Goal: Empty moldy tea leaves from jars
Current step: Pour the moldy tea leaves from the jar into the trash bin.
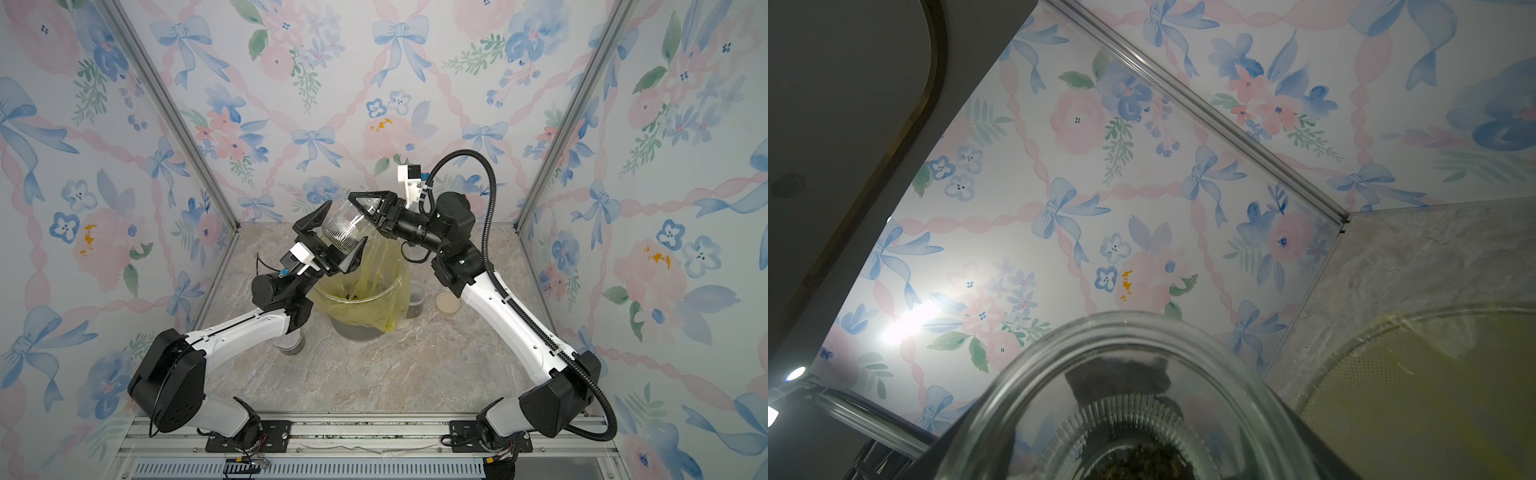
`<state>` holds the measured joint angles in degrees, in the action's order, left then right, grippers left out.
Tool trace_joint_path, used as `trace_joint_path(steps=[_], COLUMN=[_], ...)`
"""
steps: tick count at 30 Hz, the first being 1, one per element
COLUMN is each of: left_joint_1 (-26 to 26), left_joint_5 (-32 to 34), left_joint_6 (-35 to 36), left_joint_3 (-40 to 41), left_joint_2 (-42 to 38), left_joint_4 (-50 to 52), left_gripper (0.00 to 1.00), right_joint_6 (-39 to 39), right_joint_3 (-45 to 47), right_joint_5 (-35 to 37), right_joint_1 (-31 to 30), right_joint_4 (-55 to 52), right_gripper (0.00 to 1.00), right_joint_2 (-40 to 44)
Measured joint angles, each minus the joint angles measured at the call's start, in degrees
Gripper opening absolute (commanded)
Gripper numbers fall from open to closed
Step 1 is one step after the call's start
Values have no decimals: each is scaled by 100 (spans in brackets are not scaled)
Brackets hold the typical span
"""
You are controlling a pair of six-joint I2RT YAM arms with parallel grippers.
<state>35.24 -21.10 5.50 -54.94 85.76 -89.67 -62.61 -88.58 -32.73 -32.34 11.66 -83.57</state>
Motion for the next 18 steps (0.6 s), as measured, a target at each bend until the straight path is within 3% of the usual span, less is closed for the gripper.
trace_joint_path(steps=[18], left_joint_1=[0], left_joint_5=[-302], left_joint_6=[-468], left_joint_3=[-431], left_joint_2=[678], left_joint_4=[-323], left_gripper=[96], right_joint_6=[-42], right_joint_3=[-164], right_joint_5=[-46], right_joint_1=[7], right_joint_4=[-199], right_gripper=[32], right_joint_2=[11])
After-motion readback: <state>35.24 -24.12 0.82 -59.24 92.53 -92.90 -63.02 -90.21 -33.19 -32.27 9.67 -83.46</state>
